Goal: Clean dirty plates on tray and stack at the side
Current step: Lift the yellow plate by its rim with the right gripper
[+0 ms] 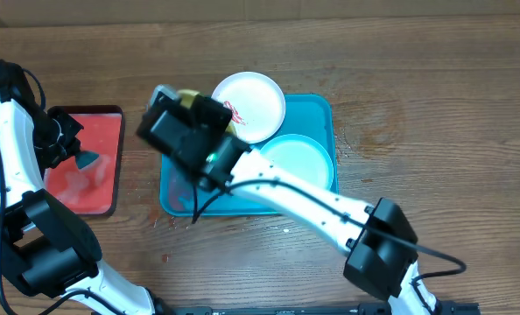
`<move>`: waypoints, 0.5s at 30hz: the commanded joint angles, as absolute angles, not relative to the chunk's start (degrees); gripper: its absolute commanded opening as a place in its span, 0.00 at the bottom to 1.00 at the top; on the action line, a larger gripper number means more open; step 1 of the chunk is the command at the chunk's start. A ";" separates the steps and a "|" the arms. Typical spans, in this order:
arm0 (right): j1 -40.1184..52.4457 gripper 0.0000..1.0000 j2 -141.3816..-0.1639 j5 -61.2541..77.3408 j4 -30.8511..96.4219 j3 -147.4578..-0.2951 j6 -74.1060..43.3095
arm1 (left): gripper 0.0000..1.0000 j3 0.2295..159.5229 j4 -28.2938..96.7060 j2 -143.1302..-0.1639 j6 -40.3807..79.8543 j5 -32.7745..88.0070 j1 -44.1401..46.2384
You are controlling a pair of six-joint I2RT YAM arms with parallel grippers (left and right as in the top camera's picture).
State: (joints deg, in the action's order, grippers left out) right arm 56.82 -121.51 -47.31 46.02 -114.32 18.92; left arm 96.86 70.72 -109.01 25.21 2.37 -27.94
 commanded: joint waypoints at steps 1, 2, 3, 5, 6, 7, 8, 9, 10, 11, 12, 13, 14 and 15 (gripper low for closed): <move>47.57 0.04 -120.66 -39.07 47.33 -115.15 3.46 | 0.04 97.58 70.65 -108.99 25.78 3.49 -27.70; 45.08 0.04 -120.66 -34.68 48.25 -115.15 1.13 | 0.04 97.58 70.63 -108.99 25.78 3.86 -27.70; 41.78 0.04 -120.66 -28.53 49.25 -115.15 -1.54 | 0.04 97.58 70.63 -108.99 25.78 4.43 -27.70; 35.11 0.04 -120.66 -15.51 50.92 -115.15 -5.58 | 0.04 97.58 70.61 -108.99 25.78 5.28 -27.64; 31.62 0.04 -120.66 -8.47 51.64 -115.15 -6.87 | 0.04 97.56 70.52 -108.99 25.78 5.76 -27.62; 27.05 0.04 -120.73 0.69 52.53 -115.13 -8.25 | 0.04 97.56 70.50 -108.99 25.78 6.07 -27.59; 23.94 0.04 -120.81 6.28 53.15 -115.11 -9.08 | 0.04 97.56 70.50 -108.99 25.78 6.04 -27.57; 20.95 0.04 -120.84 11.31 53.87 -115.09 -9.52 | 0.04 97.56 70.48 -108.99 25.78 6.04 -27.57; 16.67 0.04 -120.90 17.23 55.13 -115.09 -9.67 | 0.04 97.56 70.46 -108.99 25.78 6.04 -27.57; 12.99 0.04 -120.99 20.51 56.60 -115.09 -9.67 | 0.04 97.56 70.43 -108.99 25.78 6.04 -27.57; 8.99 0.04 -121.01 21.74 58.65 -115.04 -9.65 | 0.04 97.56 70.41 -108.99 25.78 6.04 -27.57; 5.65 0.04 -121.12 21.58 60.31 -114.78 -9.65 | 0.04 97.56 70.41 -108.99 25.78 6.04 -27.57; 3.42 0.04 -121.12 21.43 61.30 -114.45 -9.61 | 0.04 97.56 70.43 -108.99 25.78 6.04 -27.55; 0.45 0.04 -121.27 20.78 62.24 -113.73 -9.63 | 0.04 97.56 70.41 -109.01 25.78 6.04 -27.49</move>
State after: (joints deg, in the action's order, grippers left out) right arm 6.55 -121.51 11.03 60.23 -114.32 -7.49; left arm 96.86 70.63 -109.01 25.21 4.99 -27.83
